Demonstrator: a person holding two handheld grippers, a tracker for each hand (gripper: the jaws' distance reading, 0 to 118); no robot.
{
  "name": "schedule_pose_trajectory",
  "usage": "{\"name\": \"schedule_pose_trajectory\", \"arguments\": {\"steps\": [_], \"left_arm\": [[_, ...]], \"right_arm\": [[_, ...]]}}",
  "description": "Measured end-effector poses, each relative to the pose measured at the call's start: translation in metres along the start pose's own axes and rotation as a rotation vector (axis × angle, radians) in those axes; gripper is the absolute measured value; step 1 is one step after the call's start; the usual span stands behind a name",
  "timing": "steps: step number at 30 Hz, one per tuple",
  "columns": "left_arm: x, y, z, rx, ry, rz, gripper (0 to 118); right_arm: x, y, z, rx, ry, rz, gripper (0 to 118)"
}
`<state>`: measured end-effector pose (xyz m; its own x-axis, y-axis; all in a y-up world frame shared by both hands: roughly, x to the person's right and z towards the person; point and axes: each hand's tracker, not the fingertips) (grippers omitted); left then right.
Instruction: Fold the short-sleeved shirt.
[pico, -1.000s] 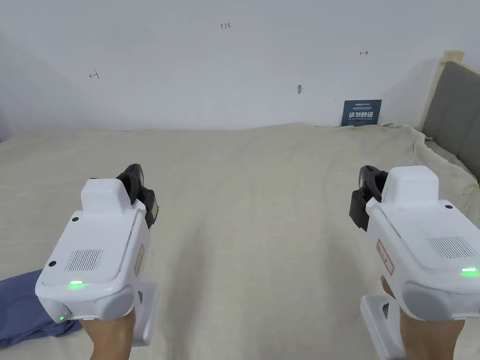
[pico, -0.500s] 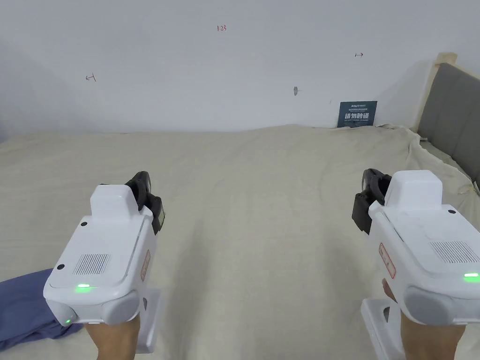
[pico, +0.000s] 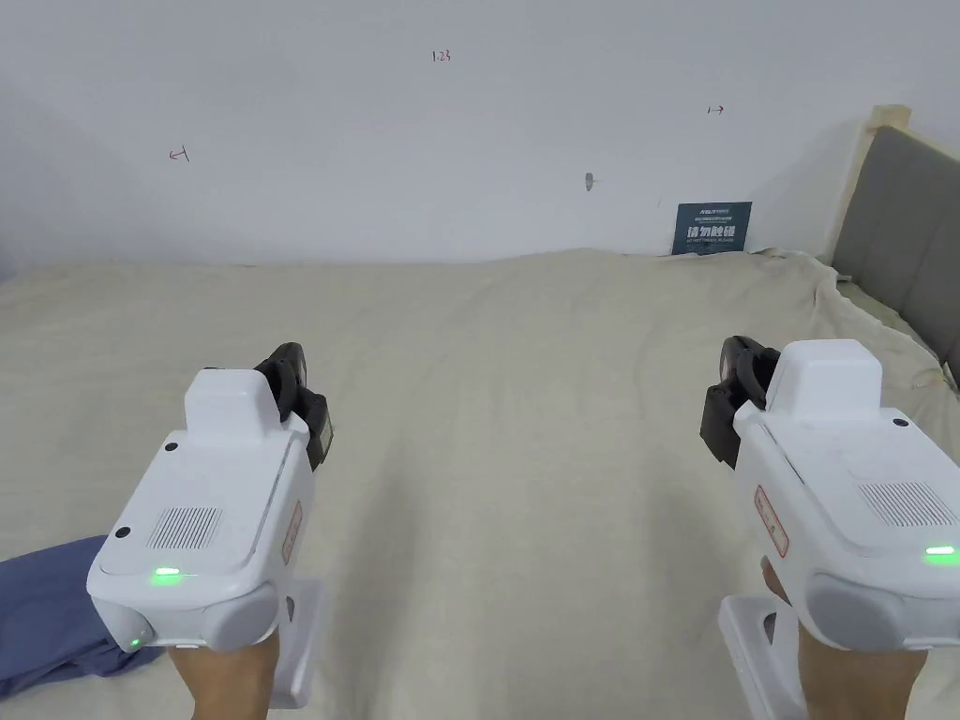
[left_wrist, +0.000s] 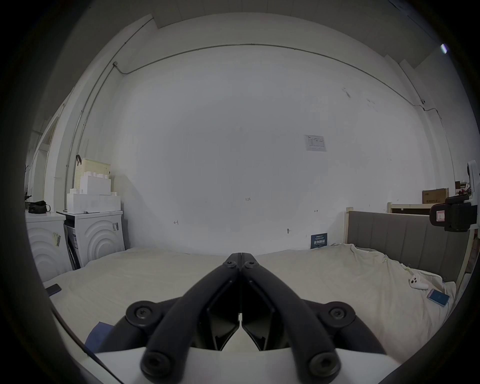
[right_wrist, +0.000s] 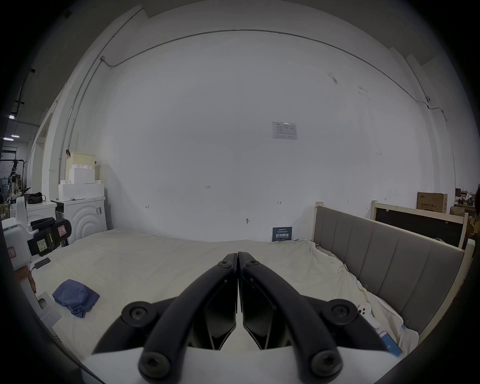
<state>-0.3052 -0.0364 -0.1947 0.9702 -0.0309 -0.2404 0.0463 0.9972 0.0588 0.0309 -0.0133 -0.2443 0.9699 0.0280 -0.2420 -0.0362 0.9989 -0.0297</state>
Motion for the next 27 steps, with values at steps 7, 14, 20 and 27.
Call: {"name": "schedule_pose_trajectory", "arguments": {"steps": [7,14,20,27], "left_arm": [[0.0001,-0.0004,0.0002,0.001,-0.006,0.012,0],[0.0006,0.0001,-0.0004,-0.003,-0.007,0.012,0],[0.0012,-0.0004,-0.0011,-0.005,-0.009,0.013,0],[0.0011,-0.0018,-0.0024,-0.008,-0.012,0.014,0]], "right_arm": [[-0.0001,-0.0008,0.0023,0.000,0.001,0.000,0],[-0.0009,-0.0010,0.0033,0.000,0.001,0.004,0],[-0.0012,-0.0005,0.0038,-0.001,0.003,0.007,0],[-0.0014,0.0001,0.0037,-0.001,0.004,0.009,0]]}}
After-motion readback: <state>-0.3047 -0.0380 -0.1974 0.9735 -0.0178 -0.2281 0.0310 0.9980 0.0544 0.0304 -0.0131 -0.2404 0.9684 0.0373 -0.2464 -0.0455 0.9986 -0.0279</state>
